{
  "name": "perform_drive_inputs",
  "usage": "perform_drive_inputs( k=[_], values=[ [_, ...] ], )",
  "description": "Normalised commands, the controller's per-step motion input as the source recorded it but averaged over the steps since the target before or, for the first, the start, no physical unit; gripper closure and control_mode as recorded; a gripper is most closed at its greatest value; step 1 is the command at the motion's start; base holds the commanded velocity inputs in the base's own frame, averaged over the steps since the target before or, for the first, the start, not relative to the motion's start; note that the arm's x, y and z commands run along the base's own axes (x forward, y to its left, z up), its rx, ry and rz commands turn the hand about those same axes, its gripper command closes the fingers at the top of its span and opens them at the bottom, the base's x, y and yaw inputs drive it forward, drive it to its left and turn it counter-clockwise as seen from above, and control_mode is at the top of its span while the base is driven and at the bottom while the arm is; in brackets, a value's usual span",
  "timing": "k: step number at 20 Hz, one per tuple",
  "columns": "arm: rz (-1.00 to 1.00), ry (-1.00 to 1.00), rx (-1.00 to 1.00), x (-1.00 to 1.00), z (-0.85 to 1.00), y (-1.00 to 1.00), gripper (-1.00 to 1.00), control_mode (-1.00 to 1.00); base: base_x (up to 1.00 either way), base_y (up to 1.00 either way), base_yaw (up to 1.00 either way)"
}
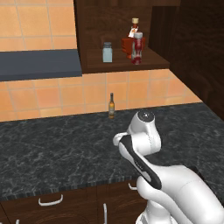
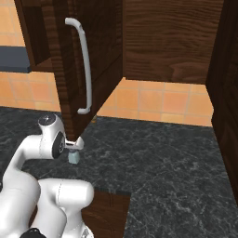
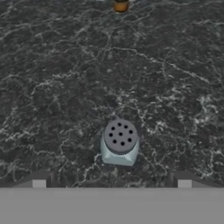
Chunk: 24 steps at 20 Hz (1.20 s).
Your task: Put the shaker and condiment bottle from the counter next to their counterparts in the cabinet.
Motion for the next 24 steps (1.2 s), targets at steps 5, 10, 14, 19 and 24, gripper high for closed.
perform_drive_inputs(
  k=[5, 10, 14, 19, 24],
  values=[
    [0.00, 0.01, 0.00, 0.08, -0.28, 0.00, -1.00, -1.00, 0.00, 0.00, 0.00],
    [0.00, 0.00, 0.00, 0.05, -0.24, 0.00, -1.00, -1.00, 0.00, 0.00, 0.00],
    [0.00, 0.00, 0.00, 0.01, -0.24, 0.00, -1.00, -1.00, 0.00, 0.00, 0.00],
    [0.00, 0.00, 0.00, 0.00, -0.21, -0.03, -1.00, -1.00, 0.00, 0.00, 0.00],
    [0.00, 0.00, 0.00, 0.00, -0.18, -0.09, -1.00, -1.00, 0.00, 0.00, 0.00]
  ],
)
